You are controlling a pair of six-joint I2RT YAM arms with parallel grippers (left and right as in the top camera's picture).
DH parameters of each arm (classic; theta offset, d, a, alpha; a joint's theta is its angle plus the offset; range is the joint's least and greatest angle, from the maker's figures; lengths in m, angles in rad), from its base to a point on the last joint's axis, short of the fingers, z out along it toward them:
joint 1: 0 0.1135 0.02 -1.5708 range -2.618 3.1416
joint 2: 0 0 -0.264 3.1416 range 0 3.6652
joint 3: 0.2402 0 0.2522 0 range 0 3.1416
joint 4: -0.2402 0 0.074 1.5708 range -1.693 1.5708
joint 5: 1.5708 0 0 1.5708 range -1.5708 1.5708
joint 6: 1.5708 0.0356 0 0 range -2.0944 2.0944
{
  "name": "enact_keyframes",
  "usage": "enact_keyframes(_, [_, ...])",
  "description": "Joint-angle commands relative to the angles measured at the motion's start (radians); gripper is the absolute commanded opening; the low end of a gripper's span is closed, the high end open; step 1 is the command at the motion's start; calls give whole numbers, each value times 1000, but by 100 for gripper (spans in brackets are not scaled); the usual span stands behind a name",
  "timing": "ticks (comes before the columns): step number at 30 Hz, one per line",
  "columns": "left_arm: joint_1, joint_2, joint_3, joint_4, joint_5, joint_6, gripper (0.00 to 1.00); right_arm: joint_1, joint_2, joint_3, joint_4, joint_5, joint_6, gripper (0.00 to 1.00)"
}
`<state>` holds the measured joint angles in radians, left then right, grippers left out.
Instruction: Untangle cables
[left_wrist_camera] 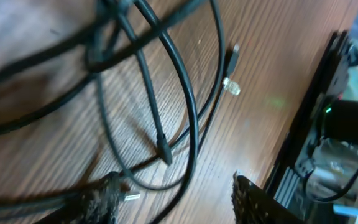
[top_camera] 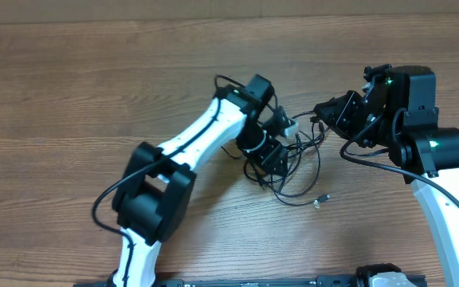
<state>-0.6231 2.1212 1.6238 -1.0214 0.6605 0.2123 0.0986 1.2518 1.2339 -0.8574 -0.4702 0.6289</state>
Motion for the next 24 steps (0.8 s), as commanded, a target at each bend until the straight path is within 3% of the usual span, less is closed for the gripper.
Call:
enact_keyframes(1, [-29, 75, -1, 0, -2, 46, 57, -4, -10, 11, 5, 14, -10, 4])
enact_keyframes(6, [-55, 127, -1, -1, 52, 46, 49, -4, -10, 11, -7, 29, -10, 4])
enact_keyframes(8, [-57, 128, 0, 0, 64, 46, 13, -4, -10, 11, -12, 37, -10, 4])
enact_keyframes(9, [-53, 125, 6, 0, 59, 39, 4, -4, -10, 11, -13, 43, -10, 4])
enact_keyframes(14, [31, 99, 154, -60, 71, -119, 4, -4, -10, 11, -27, 76, -10, 4])
enact_keyframes(19, [131, -9, 335, -180, 69, -138, 4, -4, -6, 11, -83, 180, -10, 4])
enact_keyframes(24, [208, -175, 446, -225, -25, -139, 4, -4, 29, 7, -133, 202, -9, 4])
